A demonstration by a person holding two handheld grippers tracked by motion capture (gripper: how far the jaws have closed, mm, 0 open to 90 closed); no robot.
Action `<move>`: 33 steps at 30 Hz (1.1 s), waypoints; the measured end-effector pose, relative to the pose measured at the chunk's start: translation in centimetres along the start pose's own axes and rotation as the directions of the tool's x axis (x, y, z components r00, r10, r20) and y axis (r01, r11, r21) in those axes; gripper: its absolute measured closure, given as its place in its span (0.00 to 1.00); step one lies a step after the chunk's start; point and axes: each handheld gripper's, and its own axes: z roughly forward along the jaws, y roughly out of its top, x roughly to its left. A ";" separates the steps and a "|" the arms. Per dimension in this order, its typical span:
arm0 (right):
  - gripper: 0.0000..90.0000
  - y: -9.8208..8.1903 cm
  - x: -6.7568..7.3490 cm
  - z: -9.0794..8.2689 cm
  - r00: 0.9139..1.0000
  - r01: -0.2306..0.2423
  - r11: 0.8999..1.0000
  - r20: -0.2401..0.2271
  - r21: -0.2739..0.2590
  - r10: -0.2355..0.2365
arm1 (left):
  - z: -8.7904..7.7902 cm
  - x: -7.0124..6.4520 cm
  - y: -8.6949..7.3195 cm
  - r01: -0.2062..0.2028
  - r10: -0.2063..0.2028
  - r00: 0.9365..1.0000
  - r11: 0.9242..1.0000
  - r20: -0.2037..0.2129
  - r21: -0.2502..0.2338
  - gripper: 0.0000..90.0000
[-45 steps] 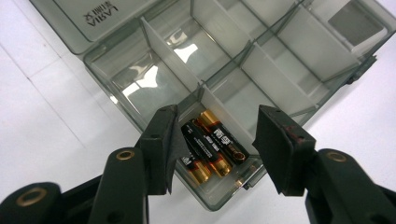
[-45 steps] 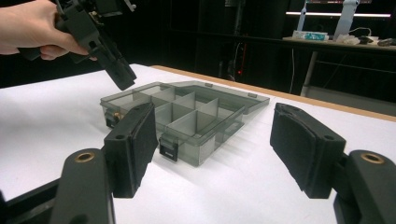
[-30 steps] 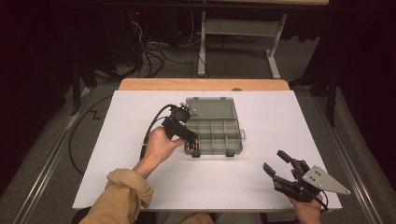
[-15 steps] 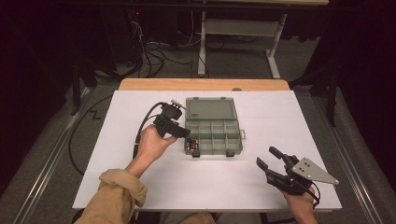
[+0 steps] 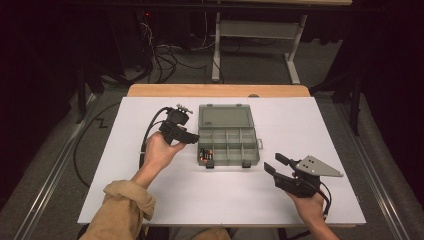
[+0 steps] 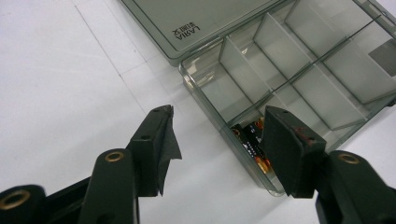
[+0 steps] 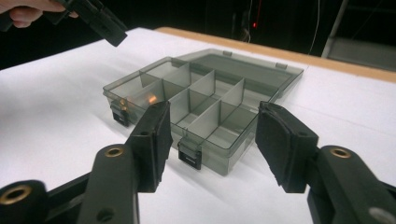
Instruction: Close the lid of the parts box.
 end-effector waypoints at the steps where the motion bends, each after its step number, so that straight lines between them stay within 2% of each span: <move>1: 0.55 0.2 -0.1 0.2 1.000 -0.007 1.000 0.000 0.010 0.007 | 0.1 0.0 0.1 0.002 -0.002 1.000 1.000 0.002 -0.003 0.49; 9: 0.60 1.5 -0.9 1.6 0.999 -0.052 0.992 0.002 0.111 0.052 | 0.9 0.3 0.4 0.022 -0.022 1.000 1.000 0.014 -0.007 0.49; 14: 0.63 2.3 -1.5 2.6 0.998 -0.065 0.981 0.008 0.182 0.065 | 1.2 0.7 0.6 0.029 -0.029 1.000 1.000 0.005 -0.006 0.49; 24: 0.67 3.0 -2.9 4.7 0.992 -0.122 0.944 0.009 0.308 0.125 | 1.6 1.0 1.4 0.029 -0.029 1.000 1.000 -0.003 -0.003 0.49; 31: 0.70 3.7 -3.7 6.0 0.989 -0.144 0.923 0.030 0.358 0.143 | 2.0 1.1 1.9 0.037 -0.037 0.999 0.999 0.002 -0.003 0.48; 33: 0.71 3.9 -3.9 6.4 0.988 -0.152 0.913 0.032 0.378 0.151 | 2.1 1.3 2.0 0.040 -0.040 0.999 0.999 -0.002 0.001 0.48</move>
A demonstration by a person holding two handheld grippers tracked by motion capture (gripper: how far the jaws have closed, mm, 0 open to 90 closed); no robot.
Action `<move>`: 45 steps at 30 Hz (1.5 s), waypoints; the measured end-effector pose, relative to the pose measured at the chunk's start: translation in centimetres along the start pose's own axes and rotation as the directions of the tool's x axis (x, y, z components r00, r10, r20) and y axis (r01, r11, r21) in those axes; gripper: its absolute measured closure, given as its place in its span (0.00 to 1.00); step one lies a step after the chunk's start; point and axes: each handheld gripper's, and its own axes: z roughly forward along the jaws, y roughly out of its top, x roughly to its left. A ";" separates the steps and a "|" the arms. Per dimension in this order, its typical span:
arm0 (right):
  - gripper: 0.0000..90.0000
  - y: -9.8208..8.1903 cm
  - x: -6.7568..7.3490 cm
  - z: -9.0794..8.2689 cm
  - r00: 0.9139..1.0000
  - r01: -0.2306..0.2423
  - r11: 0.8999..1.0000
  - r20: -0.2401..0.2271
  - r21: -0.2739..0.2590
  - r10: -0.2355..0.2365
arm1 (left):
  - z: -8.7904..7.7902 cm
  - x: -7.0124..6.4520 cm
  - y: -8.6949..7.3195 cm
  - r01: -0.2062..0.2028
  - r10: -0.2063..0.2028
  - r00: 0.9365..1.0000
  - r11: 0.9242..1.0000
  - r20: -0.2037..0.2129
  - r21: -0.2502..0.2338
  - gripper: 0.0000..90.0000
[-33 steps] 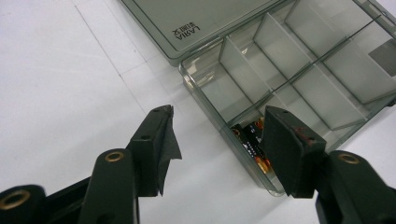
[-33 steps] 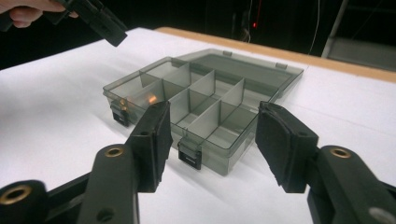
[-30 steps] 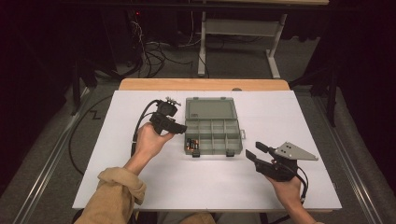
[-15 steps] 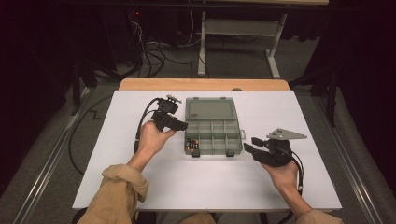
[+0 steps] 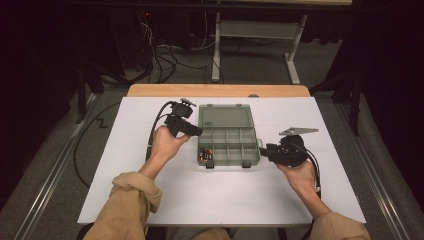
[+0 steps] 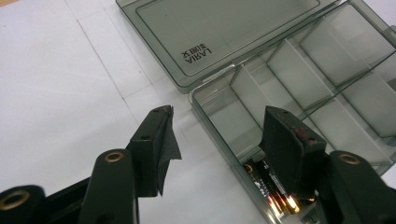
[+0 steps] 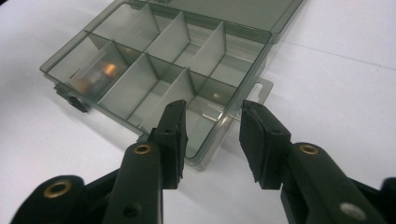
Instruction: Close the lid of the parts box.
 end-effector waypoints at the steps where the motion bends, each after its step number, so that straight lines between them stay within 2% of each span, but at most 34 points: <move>1: 0.72 0.2 -0.1 0.2 1.000 -0.003 1.000 0.005 0.009 0.003 | 0.1 0.1 0.1 0.006 -0.006 1.000 1.000 0.001 -0.002 0.48; 8: 0.78 1.7 -1.0 1.4 0.999 -0.047 0.994 0.011 0.097 0.046 | 0.2 0.5 1.0 0.024 -0.023 1.000 1.000 0.006 -0.006 0.48; 13: 0.81 2.7 -1.2 2.7 0.997 -0.070 0.984 0.020 0.162 0.068 | 0.9 0.6 1.5 0.029 -0.029 1.000 1.000 0.008 0.012 0.48; 17: 0.82 3.4 -1.3 3.7 0.995 -0.102 0.972 0.020 0.210 0.100 | 1.4 0.8 1.9 0.035 -0.035 0.999 0.999 0.006 0.015 0.48; 21: 0.82 4.0 -1.4 4.4 0.991 -0.134 0.963 0.034 0.232 0.129 | 1.9 1.0 2.4 0.054 -0.054 0.999 0.998 0.006 0.015 0.48; 24: 0.82 4.4 -1.5 4.7 0.990 -0.142 0.959 0.044 0.247 0.135 | 2.2 0.9 2.7 0.037 -0.037 0.999 0.999 -0.019 0.027 0.48; 31: 0.83 5.0 -1.7 5.3 0.985 -0.169 0.942 0.068 0.290 0.156 | 3.0 0.8 3.5 0.046 -0.046 0.999 0.998 -0.004 0.038 0.48; 38: 0.82 5.6 -1.7 5.8 0.980 -0.201 0.920 0.079 0.336 0.185 | 4.4 1.5 3.8 0.085 -0.088 0.995 0.995 0.040 0.052 0.45; 41: 0.82 5.6 -1.8 5.8 0.977 -0.211 0.917 0.076 0.339 0.197 | 5.1 1.8 3.8 0.108 -0.112 0.992 0.992 0.054 0.064 0.45; 45: 0.82 5.7 -1.8 5.8 0.978 -0.211 0.917 0.077 0.340 0.196 | 5.5 2.1 3.8 0.127 -0.131 0.989 0.990 0.062 0.066 0.45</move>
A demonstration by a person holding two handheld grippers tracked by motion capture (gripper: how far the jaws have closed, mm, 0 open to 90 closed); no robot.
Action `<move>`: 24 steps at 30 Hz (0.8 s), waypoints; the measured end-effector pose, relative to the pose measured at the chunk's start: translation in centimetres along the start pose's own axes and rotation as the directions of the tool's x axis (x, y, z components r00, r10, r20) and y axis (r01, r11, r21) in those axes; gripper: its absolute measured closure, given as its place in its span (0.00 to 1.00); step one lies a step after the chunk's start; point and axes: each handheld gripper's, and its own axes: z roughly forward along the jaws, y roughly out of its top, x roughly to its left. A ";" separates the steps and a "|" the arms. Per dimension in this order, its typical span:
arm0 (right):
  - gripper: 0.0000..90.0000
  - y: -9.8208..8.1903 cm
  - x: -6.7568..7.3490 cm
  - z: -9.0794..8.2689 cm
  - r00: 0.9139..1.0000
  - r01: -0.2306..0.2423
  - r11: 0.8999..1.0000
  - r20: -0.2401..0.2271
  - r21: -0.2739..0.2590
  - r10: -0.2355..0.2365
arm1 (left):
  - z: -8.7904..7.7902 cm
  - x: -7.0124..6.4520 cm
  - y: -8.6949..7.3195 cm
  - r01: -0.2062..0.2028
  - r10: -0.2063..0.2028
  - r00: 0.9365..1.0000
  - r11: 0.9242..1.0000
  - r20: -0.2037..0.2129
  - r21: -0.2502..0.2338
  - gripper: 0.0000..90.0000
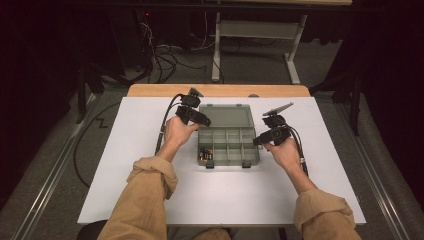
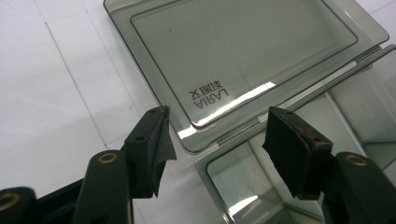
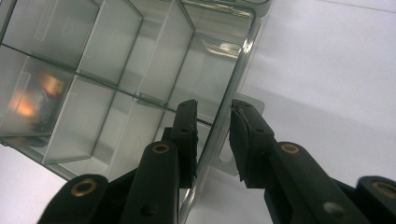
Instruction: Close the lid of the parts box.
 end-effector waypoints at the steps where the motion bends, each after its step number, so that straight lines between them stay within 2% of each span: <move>1: 0.82 0.0 0.0 0.0 1.000 -0.001 1.000 0.002 0.004 0.001 | 0.0 0.1 0.0 0.006 -0.006 1.000 1.000 0.004 0.001 0.45; 5: 0.82 0.1 -0.1 0.0 1.000 0.009 1.000 0.001 0.007 -0.009 | 0.3 0.3 0.2 0.009 -0.010 1.000 1.000 0.002 0.026 0.45; 10: 0.82 0.2 -0.1 0.0 1.000 0.003 1.000 0.001 0.012 -0.003 | 0.5 -0.5 0.9 -0.019 0.020 1.000 0.999 -0.015 0.039 0.45; 13: 0.82 0.2 0.0 0.0 1.000 0.008 1.000 0.004 0.011 -0.008 | 0.8 -0.6 1.3 -0.018 0.019 1.000 0.999 -0.018 0.043 0.45; 24: 0.82 0.2 0.0 0.0 1.000 0.008 1.000 0.009 0.017 -0.008 | 1.9 0.5 1.6 0.046 -0.045 0.999 0.996 -0.011 0.073 0.45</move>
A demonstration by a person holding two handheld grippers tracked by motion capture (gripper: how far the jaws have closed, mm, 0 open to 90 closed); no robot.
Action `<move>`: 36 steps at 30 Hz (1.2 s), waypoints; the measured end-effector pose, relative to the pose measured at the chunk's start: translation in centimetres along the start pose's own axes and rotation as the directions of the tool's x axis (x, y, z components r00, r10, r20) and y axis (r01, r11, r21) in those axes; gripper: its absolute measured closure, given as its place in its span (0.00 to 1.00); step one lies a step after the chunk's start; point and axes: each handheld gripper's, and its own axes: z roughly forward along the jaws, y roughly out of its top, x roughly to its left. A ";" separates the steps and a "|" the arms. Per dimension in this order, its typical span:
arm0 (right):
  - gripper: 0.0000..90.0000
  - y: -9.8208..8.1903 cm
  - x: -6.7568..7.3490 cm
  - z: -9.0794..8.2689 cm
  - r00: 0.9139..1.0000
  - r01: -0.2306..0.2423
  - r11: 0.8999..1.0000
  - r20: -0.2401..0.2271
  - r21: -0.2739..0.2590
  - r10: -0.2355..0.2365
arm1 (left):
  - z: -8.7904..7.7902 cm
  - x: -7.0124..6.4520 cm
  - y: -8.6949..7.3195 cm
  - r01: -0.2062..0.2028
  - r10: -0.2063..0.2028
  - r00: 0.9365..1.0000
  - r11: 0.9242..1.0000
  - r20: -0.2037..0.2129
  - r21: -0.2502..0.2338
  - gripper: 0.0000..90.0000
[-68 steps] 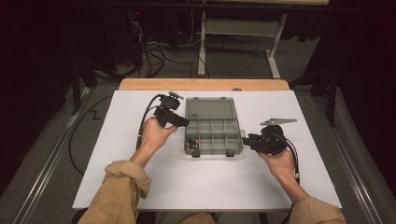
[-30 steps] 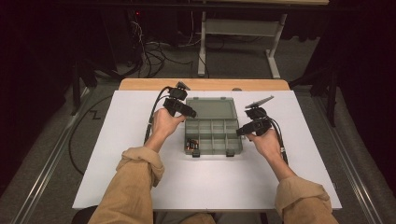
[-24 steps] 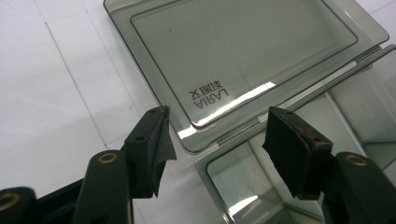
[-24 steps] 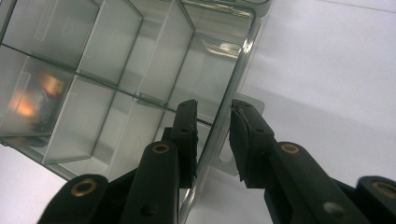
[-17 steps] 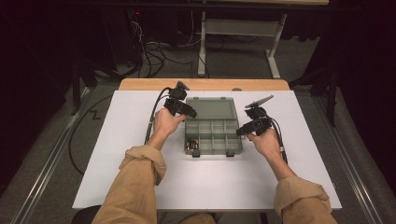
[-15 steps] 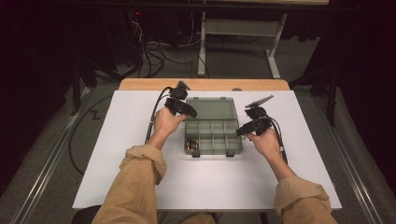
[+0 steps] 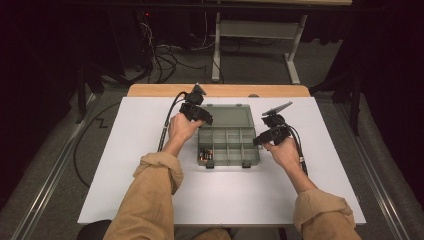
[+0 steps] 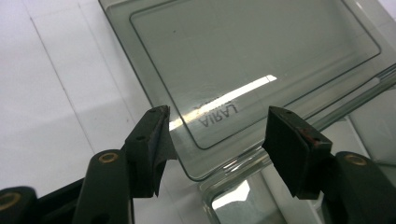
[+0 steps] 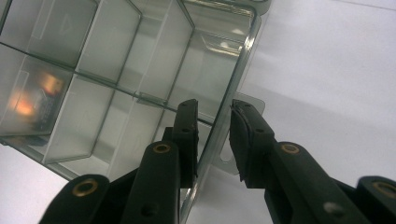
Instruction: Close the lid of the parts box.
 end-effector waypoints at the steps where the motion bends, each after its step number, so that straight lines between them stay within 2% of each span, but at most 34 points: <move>1: 0.82 0.0 0.0 0.0 1.000 0.000 1.000 0.000 0.001 0.000 | 0.1 0.1 0.0 0.006 -0.006 1.000 1.000 -0.001 0.002 0.45; 9: 0.82 0.1 0.1 0.0 1.000 0.000 1.000 0.003 0.006 0.000 | 0.9 1.0 -0.1 0.054 -0.055 0.998 0.998 0.028 0.025 0.45; 23: 0.82 0.2 0.2 0.0 1.000 0.002 1.000 0.009 0.013 -0.003 | 1.6 1.4 -0.1 0.087 -0.088 0.995 0.996 0.042 0.031 0.44; 27: 0.82 0.2 0.1 0.0 1.000 0.003 1.000 0.005 0.013 -0.004 | 1.7 1.7 -0.1 0.100 -0.102 0.993 0.994 0.065 0.034 0.44; 31: 0.82 0.2 0.2 0.0 1.000 0.005 1.000 0.009 0.013 -0.006 | 1.9 1.7 -0.1 0.103 -0.105 0.992 0.994 0.066 0.034 0.44; 36: 0.82 0.2 0.2 0.0 1.000 0.006 1.000 0.012 0.012 -0.006 | 2.2 1.7 -0.2 0.122 -0.125 0.989 0.992 0.082 0.035 0.43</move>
